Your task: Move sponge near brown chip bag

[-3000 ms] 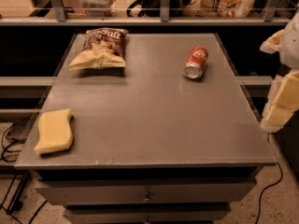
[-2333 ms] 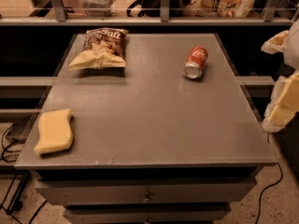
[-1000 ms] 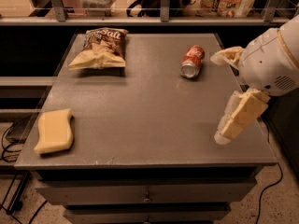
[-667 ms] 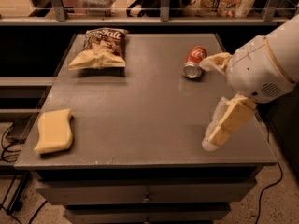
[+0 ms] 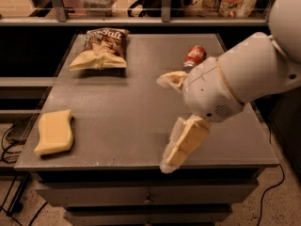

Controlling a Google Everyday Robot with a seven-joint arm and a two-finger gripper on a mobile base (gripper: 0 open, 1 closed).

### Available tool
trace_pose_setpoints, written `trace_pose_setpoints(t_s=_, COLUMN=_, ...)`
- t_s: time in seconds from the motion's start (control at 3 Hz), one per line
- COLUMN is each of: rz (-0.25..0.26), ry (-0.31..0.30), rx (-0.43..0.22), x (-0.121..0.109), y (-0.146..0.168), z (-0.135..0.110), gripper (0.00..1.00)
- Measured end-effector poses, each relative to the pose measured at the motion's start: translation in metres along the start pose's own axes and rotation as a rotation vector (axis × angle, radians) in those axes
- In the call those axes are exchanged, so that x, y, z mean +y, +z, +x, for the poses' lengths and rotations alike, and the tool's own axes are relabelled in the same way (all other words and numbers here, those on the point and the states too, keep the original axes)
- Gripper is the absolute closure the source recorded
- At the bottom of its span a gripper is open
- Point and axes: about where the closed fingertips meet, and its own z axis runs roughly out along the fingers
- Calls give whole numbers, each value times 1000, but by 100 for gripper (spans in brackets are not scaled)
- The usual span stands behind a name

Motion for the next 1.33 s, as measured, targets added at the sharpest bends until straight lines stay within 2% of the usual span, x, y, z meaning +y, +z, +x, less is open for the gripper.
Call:
trace_pose_setpoints(t_s=0.33, rz=-38, ry=-29, rx=-64, x=11, y=29, z=-25, gripper=0)
trace_pose_setpoints(t_s=0.67, rz=-58, ry=-34, rx=-107, x=20, y=58, z=-40, gripper=0)
trace_pose_setpoints(t_s=1.33, rz=-59, ry=-21, rx=-127, x=21, y=65, z=-39, gripper=0)
